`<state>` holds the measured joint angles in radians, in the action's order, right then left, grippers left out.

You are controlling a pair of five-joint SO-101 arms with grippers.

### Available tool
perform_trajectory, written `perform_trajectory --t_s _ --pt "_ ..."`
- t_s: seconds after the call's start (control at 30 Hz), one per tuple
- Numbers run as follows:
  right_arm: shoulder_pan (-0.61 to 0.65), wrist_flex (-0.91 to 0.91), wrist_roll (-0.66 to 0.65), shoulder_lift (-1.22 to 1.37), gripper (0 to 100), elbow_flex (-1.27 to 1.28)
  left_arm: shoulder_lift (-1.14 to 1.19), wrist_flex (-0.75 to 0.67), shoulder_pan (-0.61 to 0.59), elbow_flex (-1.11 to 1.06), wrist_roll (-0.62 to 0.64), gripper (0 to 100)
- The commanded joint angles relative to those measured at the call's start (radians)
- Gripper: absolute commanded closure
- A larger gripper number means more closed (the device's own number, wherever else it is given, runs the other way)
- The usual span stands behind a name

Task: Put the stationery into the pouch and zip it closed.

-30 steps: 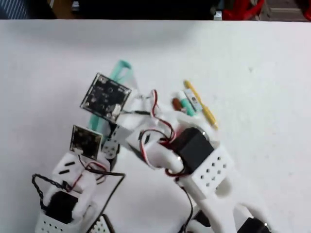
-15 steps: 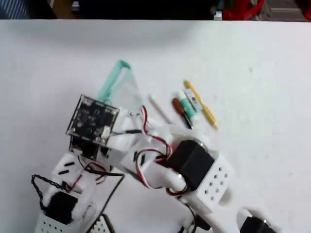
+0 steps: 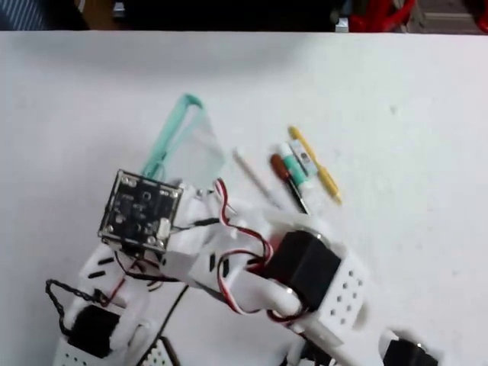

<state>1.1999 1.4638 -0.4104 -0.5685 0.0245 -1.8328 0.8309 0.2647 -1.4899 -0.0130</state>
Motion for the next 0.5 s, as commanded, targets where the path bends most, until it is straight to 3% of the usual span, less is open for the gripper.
perform_trajectory --t_s 0.0,0.13,0.47 --pt "0.160 0.018 -0.071 -0.005 97.9 0.037 0.004 -0.014 -0.004 0.006 -0.009 98" --pt "0.160 0.102 -0.152 -0.077 97.9 0.002 0.004 -0.014 -0.004 0.006 -0.009 98" --pt "0.165 0.203 -0.163 -0.143 97.9 -0.021 0.004 -0.015 -0.004 0.006 -0.009 98"
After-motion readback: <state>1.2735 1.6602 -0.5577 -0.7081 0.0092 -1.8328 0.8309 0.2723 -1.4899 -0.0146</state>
